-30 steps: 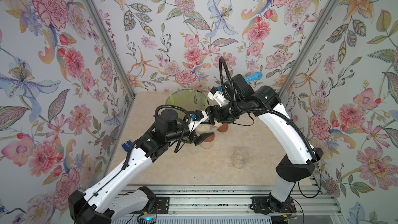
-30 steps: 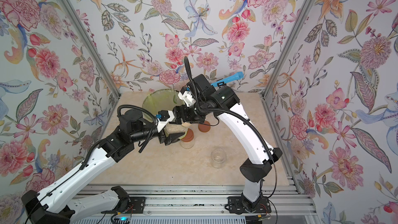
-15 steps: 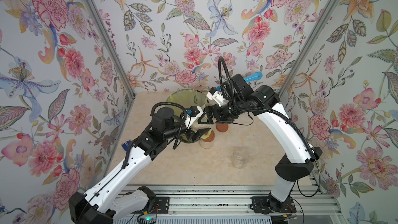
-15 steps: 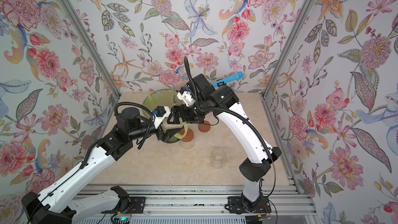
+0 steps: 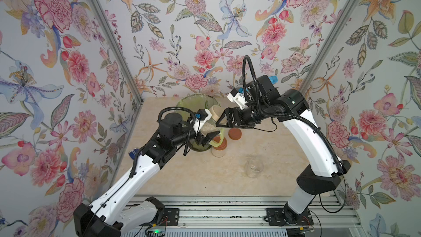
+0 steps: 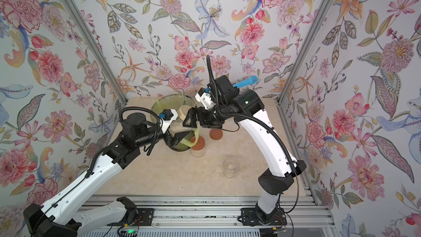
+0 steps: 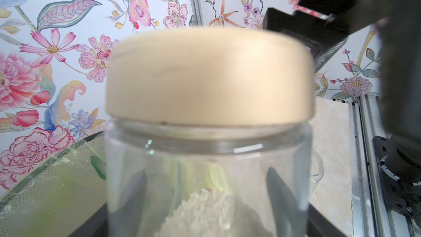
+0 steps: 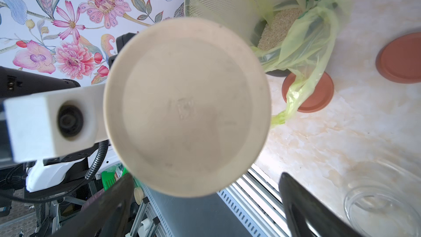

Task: Empty moldy rice from jars
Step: Pick up the jar from the center of the board, then open the lid of the jar.

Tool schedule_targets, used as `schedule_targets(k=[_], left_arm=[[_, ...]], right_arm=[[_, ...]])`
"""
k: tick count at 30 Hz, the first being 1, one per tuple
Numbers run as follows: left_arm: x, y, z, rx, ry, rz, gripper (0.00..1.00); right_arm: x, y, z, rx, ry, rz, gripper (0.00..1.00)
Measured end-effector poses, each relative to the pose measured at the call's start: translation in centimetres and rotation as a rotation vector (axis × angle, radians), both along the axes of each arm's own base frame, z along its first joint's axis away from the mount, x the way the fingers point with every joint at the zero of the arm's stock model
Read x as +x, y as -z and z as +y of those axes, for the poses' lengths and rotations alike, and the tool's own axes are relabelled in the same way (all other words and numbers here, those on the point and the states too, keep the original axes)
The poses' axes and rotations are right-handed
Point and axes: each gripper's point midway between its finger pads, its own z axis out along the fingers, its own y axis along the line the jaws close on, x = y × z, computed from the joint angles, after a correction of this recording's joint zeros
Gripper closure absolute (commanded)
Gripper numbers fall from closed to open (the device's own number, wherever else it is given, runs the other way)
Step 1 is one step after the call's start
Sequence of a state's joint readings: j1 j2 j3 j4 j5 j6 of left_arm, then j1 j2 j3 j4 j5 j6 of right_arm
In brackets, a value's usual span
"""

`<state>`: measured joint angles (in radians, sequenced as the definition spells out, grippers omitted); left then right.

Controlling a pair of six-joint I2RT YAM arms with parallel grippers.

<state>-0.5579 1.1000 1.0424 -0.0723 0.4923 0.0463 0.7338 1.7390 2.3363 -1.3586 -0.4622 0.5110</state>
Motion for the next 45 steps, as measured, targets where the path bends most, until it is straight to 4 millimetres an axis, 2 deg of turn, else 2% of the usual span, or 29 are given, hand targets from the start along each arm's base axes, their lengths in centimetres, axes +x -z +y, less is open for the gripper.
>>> schedule_targets(k=[7,14,25,37,45], left_arm=[[1.7,0.3,0.7,-0.016,-0.098,0.003,1.0],[2.5,0.4,1.0,-0.032,-0.145,0.013,1.0],[2.6,0.4,1.0,-0.039,-0.149,0.017,1.0],[2.8,0.7,0.9,-0.045,-0.151,0.036,1.0],[2.8,0.7,0.9,-0.055,-0.152,0.04,1.0]], right_arm=[[0.4,-0.6,0.6,0.034,0.064,-0.043,0.0],[0.4,-0.2,1.0,0.094,0.172,-0.106,0.0],[2.4,-2.7,1.4,0.192,0.252,-0.211,0.0],[4.7,-1.0,2.9,0.152,0.258,-0.23,0.0],[6.1,-1.9,2.3,0.157,0.282,-0.268,0.0]])
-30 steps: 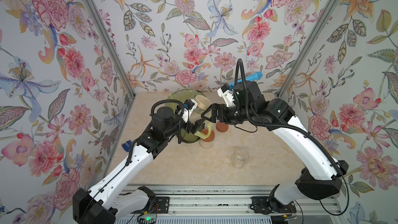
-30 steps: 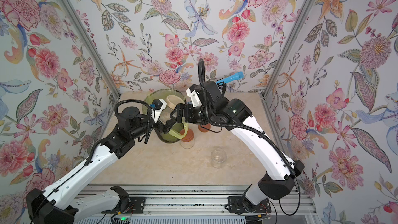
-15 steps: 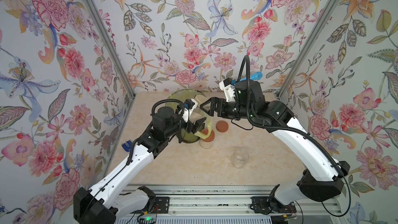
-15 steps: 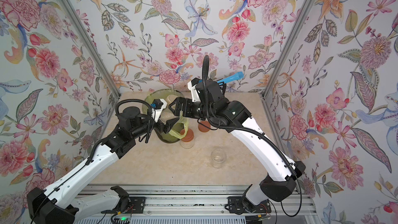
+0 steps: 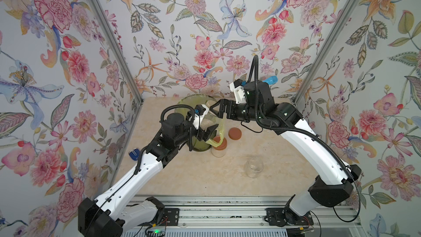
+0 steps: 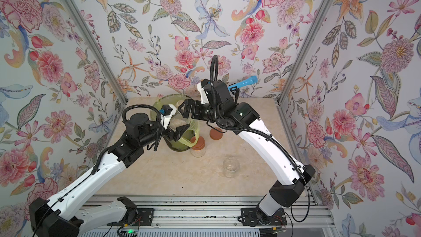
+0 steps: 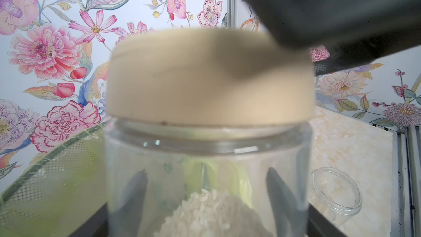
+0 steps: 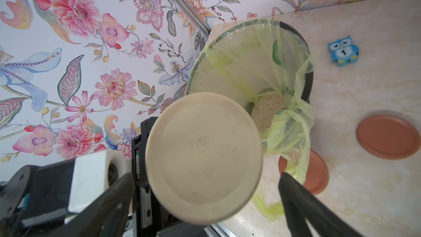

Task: Empty moldy rice from jars
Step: Open the lid of the jar.

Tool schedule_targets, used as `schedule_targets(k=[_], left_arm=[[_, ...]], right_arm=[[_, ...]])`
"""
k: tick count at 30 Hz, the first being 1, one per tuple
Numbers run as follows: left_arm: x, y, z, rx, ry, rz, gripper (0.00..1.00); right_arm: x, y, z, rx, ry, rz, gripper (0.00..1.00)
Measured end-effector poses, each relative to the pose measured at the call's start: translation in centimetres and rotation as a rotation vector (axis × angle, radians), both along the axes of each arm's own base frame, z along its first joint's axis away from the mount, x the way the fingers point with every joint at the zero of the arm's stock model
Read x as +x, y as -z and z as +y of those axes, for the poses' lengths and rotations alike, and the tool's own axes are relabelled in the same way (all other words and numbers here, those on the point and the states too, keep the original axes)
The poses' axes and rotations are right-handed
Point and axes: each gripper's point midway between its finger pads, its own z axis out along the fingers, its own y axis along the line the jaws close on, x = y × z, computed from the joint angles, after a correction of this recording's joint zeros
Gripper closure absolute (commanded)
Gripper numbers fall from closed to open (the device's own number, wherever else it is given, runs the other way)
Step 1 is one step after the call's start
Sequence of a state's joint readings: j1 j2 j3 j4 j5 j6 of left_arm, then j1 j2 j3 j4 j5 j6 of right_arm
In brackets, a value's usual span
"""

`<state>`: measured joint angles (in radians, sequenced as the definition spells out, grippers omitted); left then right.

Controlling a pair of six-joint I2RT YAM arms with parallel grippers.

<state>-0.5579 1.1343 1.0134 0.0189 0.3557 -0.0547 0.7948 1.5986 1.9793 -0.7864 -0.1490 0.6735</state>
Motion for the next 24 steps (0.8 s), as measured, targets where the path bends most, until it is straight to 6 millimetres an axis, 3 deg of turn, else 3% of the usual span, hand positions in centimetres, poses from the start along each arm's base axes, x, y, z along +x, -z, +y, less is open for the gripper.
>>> schedule_targets(k=[19,24], left_arm=[[0.0,0.3,0.0,-0.008,-0.001,0.013,1.0],[0.0,0.3,0.0,-0.007,-0.001,0.014,1.0]], right_arm=[[2.6,1.1,1.8,-0.004,-0.031,0.01,0.0],[2.5,1.4,2.3,-0.003,-0.053,0.021,0.09]])
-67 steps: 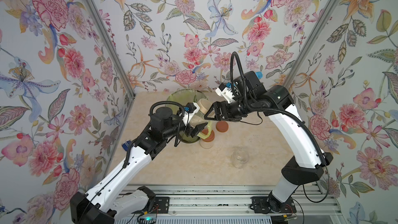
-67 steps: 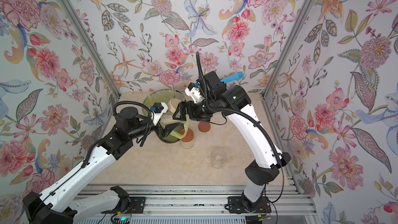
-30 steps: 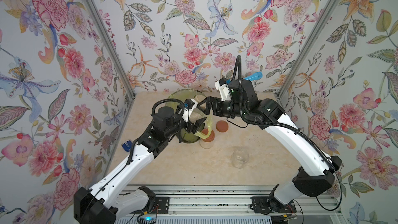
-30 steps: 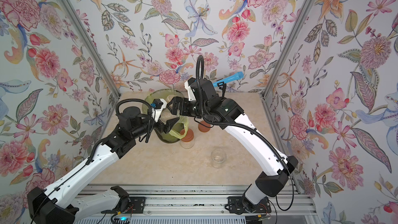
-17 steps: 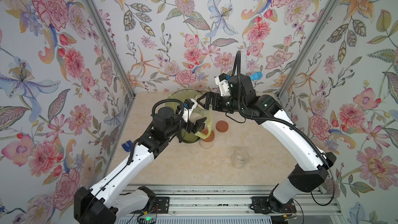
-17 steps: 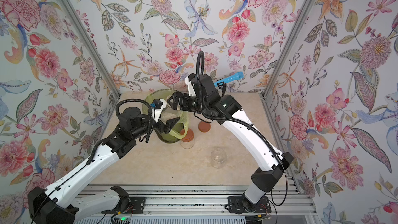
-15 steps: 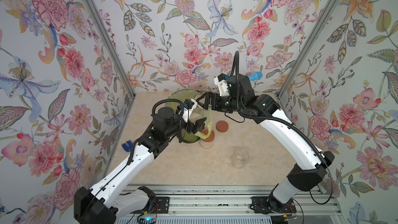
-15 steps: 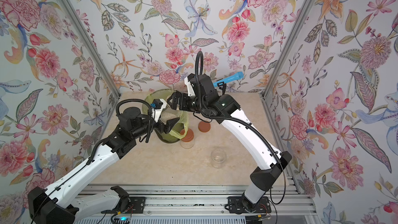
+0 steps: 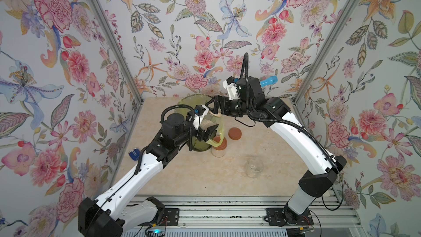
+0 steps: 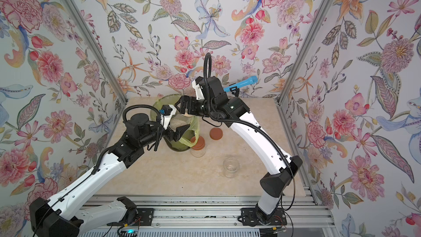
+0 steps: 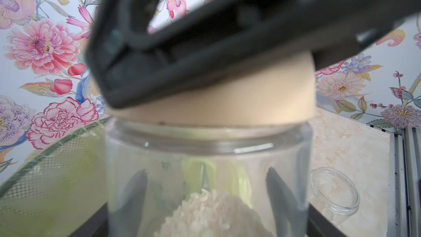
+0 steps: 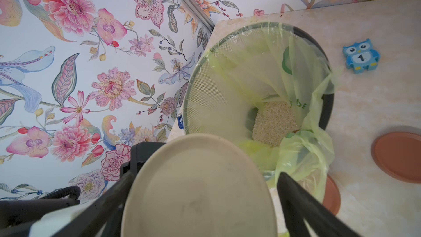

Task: Empty moldy rice from jars
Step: Open the lid of the jar.

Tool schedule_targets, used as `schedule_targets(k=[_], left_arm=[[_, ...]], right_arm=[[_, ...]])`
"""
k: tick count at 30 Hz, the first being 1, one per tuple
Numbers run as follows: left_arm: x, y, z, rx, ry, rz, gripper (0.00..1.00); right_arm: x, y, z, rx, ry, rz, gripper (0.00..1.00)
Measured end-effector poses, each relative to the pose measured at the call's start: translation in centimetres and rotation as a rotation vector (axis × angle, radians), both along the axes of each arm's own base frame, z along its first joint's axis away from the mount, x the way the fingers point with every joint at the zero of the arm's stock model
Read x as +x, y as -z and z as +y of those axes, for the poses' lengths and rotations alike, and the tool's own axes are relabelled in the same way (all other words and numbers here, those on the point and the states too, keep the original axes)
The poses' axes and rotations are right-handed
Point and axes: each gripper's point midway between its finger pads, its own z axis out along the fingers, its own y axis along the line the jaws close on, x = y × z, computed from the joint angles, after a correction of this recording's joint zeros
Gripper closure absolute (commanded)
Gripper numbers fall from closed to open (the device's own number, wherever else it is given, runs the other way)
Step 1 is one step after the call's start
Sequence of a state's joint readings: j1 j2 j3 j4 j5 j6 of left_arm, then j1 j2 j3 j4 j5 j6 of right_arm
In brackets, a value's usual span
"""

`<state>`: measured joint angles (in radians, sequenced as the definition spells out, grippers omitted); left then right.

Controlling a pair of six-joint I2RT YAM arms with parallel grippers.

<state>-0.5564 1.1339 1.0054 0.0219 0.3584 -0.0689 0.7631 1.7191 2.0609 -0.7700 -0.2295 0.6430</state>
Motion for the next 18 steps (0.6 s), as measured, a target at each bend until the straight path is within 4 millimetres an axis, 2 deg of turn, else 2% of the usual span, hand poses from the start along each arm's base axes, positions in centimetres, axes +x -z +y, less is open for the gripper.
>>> schedule_targets(k=[8,12,18], left_arm=[[-0.09,-0.12,-0.01,-0.002,0.003,-0.003,1.0],[-0.32,-0.29,-0.14,-0.006,0.017,-0.004,1.0],[-0.89,-0.1,-0.49,-0.017,0.051,0.027,1.0]], right_arm=[[-0.19,-0.54,0.12,0.008,-0.034,-0.021,0.34],[-0.37,-0.6,0.15,0.011,-0.068,-0.026,0.4],[-0.59,-0.28,-0.06,0.028,-0.137,-0.024,0.42]])
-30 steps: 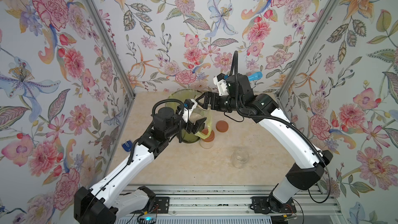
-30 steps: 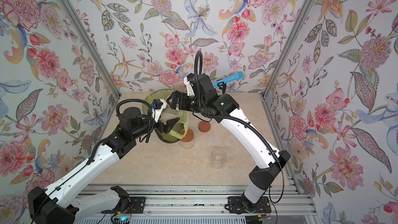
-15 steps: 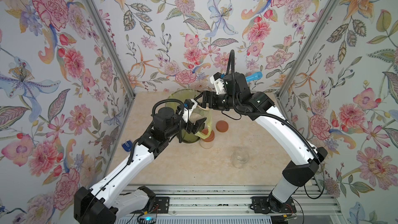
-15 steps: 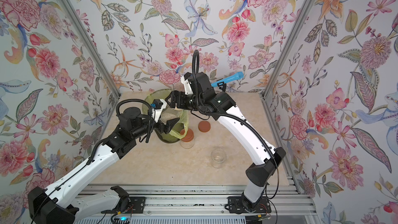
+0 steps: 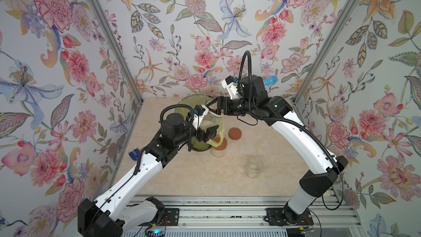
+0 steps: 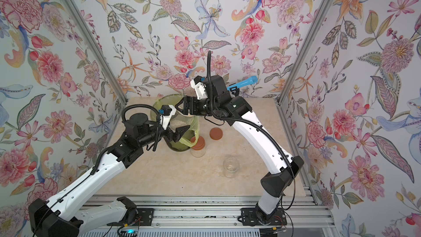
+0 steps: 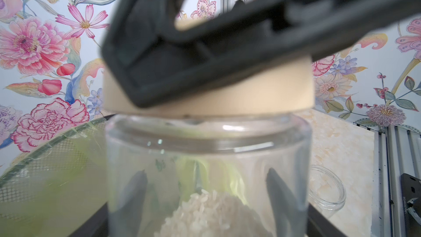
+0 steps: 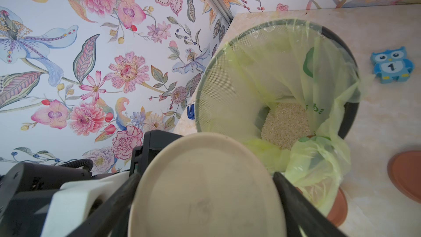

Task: Empty moldy rice from jars
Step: Open the lid of the jar.

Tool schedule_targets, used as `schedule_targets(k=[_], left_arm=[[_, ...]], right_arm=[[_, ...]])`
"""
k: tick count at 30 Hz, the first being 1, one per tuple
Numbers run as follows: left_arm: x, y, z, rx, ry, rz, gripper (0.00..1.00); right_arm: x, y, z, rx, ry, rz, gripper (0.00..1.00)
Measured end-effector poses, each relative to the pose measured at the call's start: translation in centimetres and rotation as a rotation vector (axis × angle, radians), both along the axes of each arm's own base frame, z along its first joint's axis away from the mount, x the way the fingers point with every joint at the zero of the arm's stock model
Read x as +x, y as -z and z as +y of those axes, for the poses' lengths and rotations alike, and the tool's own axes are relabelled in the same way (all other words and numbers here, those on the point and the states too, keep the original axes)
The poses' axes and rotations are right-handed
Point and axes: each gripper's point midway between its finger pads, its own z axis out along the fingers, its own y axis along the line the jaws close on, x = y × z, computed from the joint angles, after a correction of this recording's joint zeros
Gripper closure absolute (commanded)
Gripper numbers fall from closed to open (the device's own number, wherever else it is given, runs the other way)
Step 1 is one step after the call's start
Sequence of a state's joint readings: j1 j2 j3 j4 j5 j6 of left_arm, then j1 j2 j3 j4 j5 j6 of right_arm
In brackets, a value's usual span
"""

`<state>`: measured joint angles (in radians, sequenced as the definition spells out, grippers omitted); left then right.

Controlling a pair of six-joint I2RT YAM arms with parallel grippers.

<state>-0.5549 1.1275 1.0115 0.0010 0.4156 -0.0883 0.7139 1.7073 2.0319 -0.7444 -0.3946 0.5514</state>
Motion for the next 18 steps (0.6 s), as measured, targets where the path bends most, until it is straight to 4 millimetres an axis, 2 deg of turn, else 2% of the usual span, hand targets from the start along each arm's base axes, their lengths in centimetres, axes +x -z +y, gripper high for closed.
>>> schedule_targets(k=[9,18], left_arm=[[-1.0,0.8,-0.5,-0.017,0.061,0.075,1.0],[-1.8,0.7,-0.6,-0.027,0.094,0.093,1.0]], right_arm=[[-0.8,1.0,-0.3,0.045,-0.127,-0.035,0.44],[-1.5,0.9,-1.0,0.144,-0.209,-0.117,0.44]])
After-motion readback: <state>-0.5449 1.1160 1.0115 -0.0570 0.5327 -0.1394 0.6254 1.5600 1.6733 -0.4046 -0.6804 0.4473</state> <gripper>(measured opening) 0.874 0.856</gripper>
